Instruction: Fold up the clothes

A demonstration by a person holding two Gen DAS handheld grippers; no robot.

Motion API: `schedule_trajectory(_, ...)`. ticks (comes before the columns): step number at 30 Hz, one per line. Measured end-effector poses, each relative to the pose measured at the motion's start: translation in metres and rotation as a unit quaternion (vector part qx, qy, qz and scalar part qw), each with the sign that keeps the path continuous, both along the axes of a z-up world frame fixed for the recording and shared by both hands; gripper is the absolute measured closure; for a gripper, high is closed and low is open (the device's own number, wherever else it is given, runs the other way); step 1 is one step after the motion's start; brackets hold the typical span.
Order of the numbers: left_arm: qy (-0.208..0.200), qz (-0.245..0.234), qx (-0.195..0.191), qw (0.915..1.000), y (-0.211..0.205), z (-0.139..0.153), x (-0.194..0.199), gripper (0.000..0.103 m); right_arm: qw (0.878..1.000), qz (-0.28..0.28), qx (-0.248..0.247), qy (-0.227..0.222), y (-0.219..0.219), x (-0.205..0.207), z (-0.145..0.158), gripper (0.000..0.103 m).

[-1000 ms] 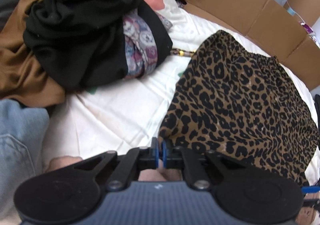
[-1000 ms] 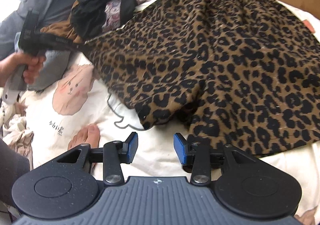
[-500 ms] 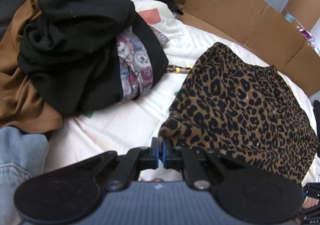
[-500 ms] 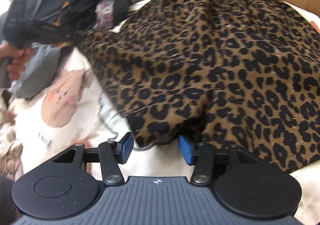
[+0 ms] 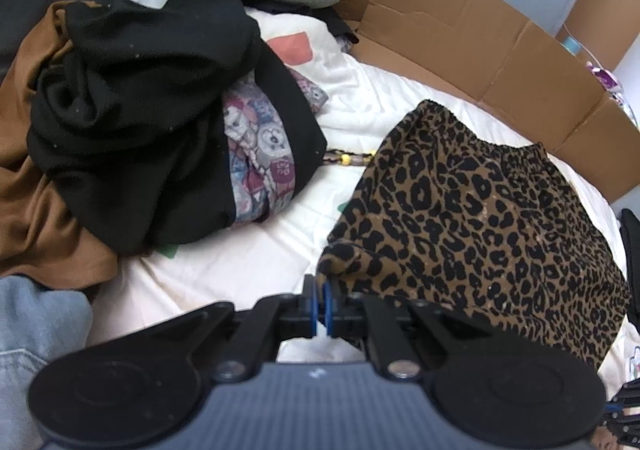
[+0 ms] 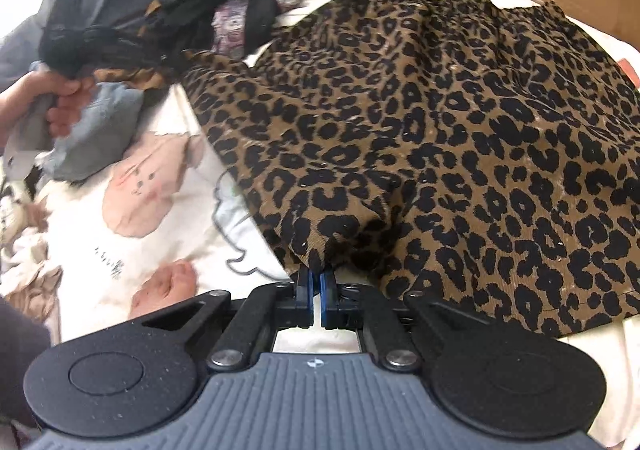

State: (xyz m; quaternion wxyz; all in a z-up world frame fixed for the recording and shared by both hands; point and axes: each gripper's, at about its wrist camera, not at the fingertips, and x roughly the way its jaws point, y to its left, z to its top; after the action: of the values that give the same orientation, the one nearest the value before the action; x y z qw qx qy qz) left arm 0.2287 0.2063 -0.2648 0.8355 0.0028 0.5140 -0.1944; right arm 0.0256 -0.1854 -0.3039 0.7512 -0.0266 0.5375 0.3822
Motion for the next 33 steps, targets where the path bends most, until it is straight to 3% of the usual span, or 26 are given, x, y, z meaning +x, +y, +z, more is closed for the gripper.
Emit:
schedule_trajectory(5,0.007,0.002,0.009,0.9999,0.006,0.002,-0.004,0.099,1.000,0.028,-0.003,0.008,0.002,-0.010,0.005,0.103)
schedule_trajectory(14,0.023,0.013,0.026,0.9993,0.008,-0.025,-0.006,0.099,0.999,0.003,-0.032,0.016,0.009,-0.011,-0.023,0.101)
schedule_trajectory(17,0.020,0.013,0.028,0.9993,0.002,-0.028,0.001,0.099,0.999,-0.011,-0.043,0.017,0.010,-0.009,-0.032,0.094)
schedule_trajectory(18,0.019,0.012,0.028,0.9993,0.000,-0.028,0.004,0.099,0.999,-0.014,-0.040,0.024,0.011,-0.008,-0.033,0.083)
schedule_trajectory(19,0.019,0.013,0.028,0.9994,-0.001,-0.029,0.006,0.099,0.999,-0.017,-0.040,0.024,0.011,-0.008,-0.033,0.065)
schedule_trajectory(20,0.020,0.013,0.027,0.9994,-0.003,-0.030,0.009,0.099,0.999,-0.020,-0.041,0.024,0.012,-0.008,-0.034,0.061)
schedule_trajectory(25,0.020,0.007,0.023,0.9995,-0.009,-0.029,0.017,0.099,0.999,-0.012,-0.045,0.021,0.019,-0.012,-0.037,0.059)
schedule_trajectory(33,0.019,0.005,0.024,0.9995,-0.011,-0.029,0.017,0.099,0.997,-0.013,-0.060,-0.048,0.025,-0.015,-0.027,0.060)
